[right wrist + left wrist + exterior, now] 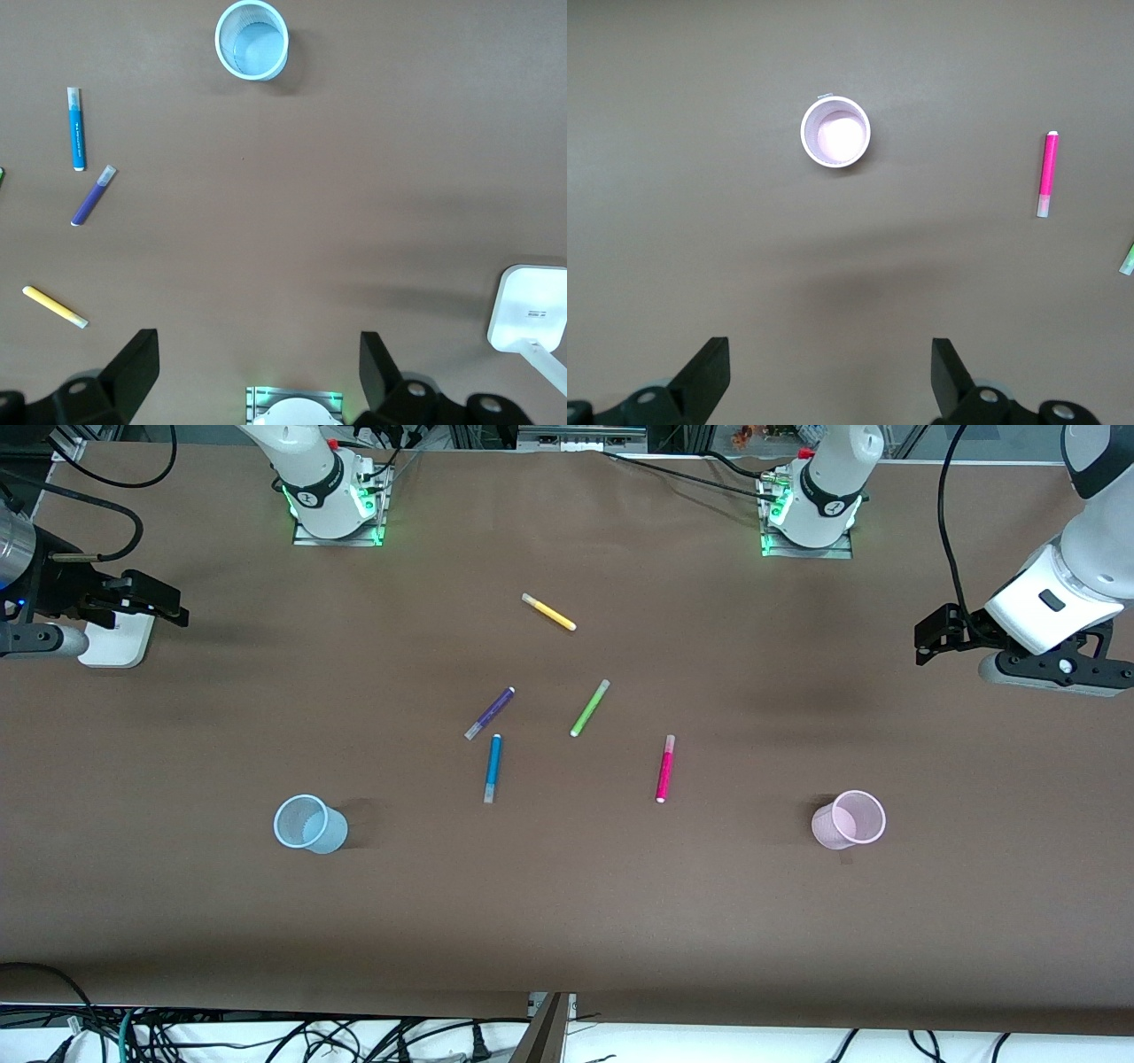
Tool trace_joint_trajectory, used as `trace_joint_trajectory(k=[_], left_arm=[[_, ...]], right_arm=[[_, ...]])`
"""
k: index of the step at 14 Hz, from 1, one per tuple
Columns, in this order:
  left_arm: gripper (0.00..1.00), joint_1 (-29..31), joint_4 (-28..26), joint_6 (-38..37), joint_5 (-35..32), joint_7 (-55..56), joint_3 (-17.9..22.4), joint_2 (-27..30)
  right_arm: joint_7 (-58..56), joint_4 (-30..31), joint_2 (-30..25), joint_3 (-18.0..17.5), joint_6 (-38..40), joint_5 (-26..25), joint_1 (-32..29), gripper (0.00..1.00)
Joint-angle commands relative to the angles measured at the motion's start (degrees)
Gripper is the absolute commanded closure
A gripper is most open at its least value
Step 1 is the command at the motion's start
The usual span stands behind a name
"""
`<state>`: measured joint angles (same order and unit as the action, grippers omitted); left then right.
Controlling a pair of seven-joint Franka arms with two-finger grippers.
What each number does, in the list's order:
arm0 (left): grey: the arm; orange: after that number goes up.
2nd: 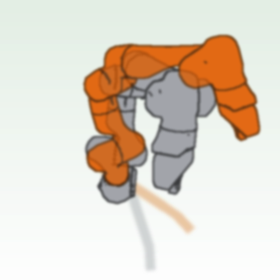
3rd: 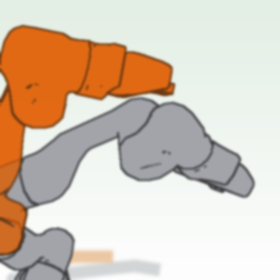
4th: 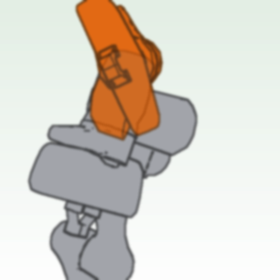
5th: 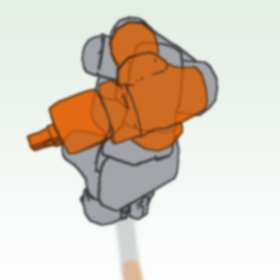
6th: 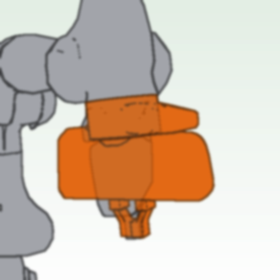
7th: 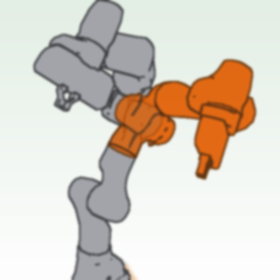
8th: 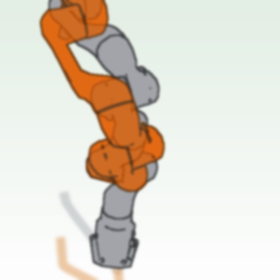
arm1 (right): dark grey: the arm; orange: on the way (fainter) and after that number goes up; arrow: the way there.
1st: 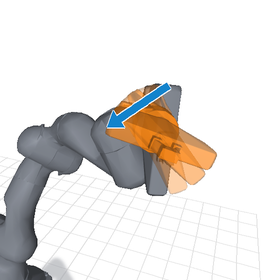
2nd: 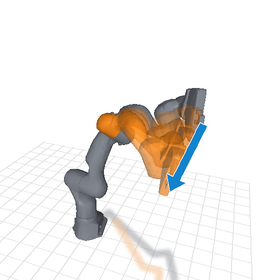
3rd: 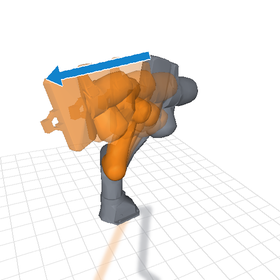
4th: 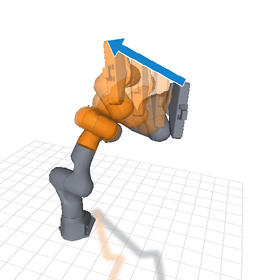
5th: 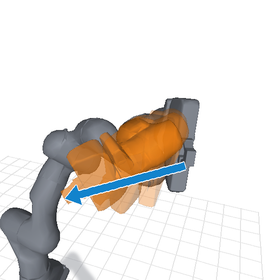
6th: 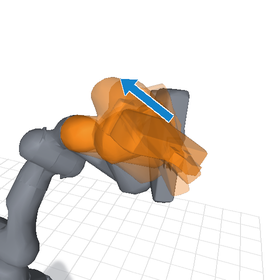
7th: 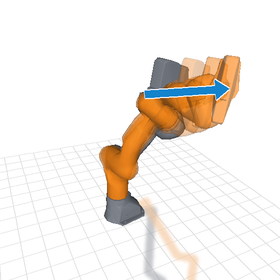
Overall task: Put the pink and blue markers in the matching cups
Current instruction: 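Move the left gripper to the pink while the right gripper nears the blue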
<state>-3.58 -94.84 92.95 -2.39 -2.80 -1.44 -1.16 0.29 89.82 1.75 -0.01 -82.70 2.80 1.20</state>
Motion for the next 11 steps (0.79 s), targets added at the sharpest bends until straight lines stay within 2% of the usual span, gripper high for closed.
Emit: trace_joint_trajectory(k=[1,7,11], left_arm=[[0.00,-0.20,1.50,-0.84,0.54,-0.45,0.13,-0.59],[0.00,-0.20,1.42,-0.93,0.72,-0.36,0.04,-0.59],[0.00,-0.20,1.24,-5.23,1.95,-0.63,-4.60,-2.34]], right_arm=[[-0.21,-1.75,0.63,-0.17,1.14,-0.69,0.03,0.00],[0.15,-1.75,1.94,-0.43,0.44,-0.87,2.23,0.00],[-0.38,-1.75,3.35,-0.43,0.17,-1.74,2.23,0.00]])
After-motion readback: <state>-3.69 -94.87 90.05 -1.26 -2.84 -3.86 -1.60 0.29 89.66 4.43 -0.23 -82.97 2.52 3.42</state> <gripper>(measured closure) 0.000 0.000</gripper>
